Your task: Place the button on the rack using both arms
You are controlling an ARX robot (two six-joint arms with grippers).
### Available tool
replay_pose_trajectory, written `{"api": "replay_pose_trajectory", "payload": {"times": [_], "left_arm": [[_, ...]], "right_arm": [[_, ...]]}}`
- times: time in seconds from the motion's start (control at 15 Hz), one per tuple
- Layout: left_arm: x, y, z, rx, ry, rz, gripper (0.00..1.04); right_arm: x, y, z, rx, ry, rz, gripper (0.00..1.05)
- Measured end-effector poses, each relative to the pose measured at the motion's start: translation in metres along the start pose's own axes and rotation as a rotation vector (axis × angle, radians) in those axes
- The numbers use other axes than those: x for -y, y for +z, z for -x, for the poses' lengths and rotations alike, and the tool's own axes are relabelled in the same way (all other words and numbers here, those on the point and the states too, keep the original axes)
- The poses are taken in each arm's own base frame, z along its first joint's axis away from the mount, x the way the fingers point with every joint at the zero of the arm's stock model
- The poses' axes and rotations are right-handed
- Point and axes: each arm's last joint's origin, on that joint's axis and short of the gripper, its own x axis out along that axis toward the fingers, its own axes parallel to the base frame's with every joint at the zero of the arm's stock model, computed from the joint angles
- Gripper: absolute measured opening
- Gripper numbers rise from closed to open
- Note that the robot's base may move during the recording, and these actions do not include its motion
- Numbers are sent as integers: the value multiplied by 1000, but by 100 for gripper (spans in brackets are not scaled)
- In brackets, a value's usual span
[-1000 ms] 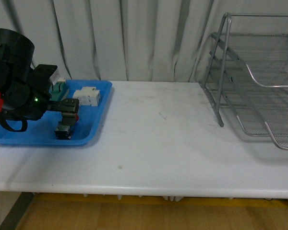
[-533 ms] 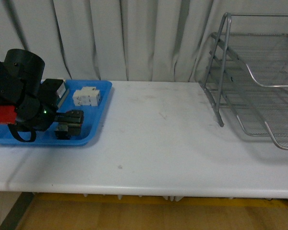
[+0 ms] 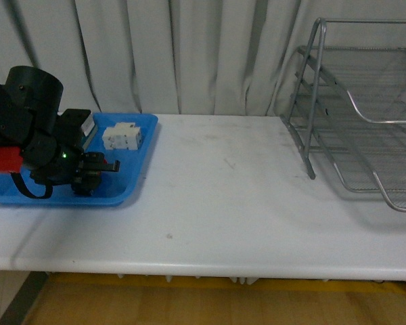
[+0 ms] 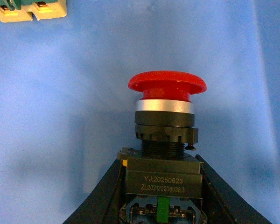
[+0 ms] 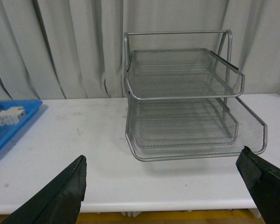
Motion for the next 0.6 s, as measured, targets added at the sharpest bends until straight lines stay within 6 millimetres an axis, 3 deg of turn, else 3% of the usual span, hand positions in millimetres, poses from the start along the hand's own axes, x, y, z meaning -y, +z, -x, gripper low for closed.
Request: {"api": "replay_pose_trajectory", "payload": {"times": [0.2,0.27,0.47,0.53,0.6], "left_arm": [[0,6,21,27,-14,-25,36],[1,12,38,56,-33,-43,36],[5,16,108,132,-134,-94,36],[9,1,152,130,-175,-140,36],[12,-12,175,114,-199,-175,36]], "right_arm": [[0,0,0,0,0,0,98],[0,0,0,0,0,0,98],[0,0,0,0,0,0,98],[0,0,0,0,0,0,98],[0,0,0,0,0,0,98]]}}
